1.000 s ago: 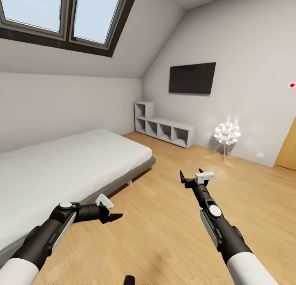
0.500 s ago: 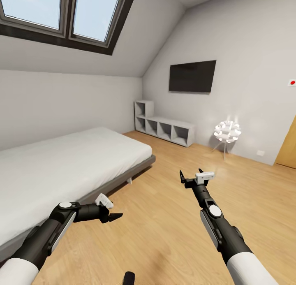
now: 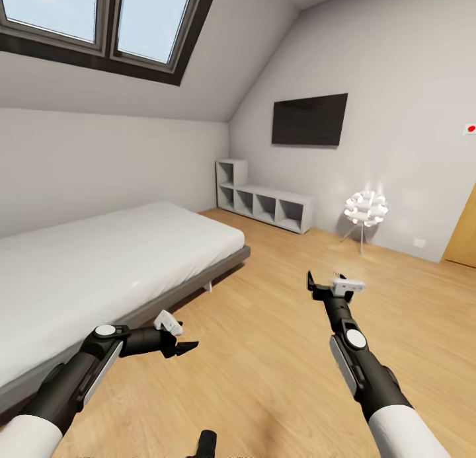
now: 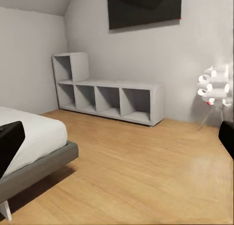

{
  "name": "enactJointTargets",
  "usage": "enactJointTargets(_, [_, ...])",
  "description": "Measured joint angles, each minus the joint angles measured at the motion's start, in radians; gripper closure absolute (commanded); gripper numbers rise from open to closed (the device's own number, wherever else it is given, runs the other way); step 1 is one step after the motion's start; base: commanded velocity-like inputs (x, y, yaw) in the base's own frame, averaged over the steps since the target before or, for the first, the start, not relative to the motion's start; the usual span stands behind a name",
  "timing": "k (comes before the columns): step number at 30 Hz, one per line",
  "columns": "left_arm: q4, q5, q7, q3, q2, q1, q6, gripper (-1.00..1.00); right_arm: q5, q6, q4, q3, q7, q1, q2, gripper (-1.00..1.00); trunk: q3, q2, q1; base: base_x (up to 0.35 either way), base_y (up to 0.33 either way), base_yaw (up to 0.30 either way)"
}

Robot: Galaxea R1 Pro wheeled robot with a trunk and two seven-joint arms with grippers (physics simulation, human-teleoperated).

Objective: Attach the digital camera to the camera tripod in the bedroom.

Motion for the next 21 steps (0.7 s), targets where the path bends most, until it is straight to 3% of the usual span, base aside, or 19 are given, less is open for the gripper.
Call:
enactJointTargets(4, [0.001,0.001,0.000,0.001,0.000,0.000,-0.005,-1.00,-0.046,0.001,0.000,-0.037,-0.029,0.000,0.000,-1.00,-0.013,-0.028,0.015,0.000,0.000,0.000])
enactJointTargets(11, [0.003,0.000,0.001,0.000,0.000,0.000,-0.008,-1.00,-0.065,-0.002,0.002,-0.070,-0.041,0.000,0.000,-1.00,-0.034,-0.077,0.042,0.000,0.000,0.000])
enactJointTargets(16, [0.004,0.000,0.001,0.000,0.000,0.000,-0.008,-1.00,-0.065,-0.021,0.003,-0.059,-0.040,0.000,0.001,-1.00,-0.050,-0.112,0.061,0.000,0.000,0.000])
enactJointTargets(21, [0.008,0.000,-0.001,0.000,0.001,0.000,-0.007,-1.00,-0.066,-0.062,0.003,-0.017,-0.037,0.000,0.001,-1.00,-0.066,-0.147,0.081,0.000,0.000,0.000])
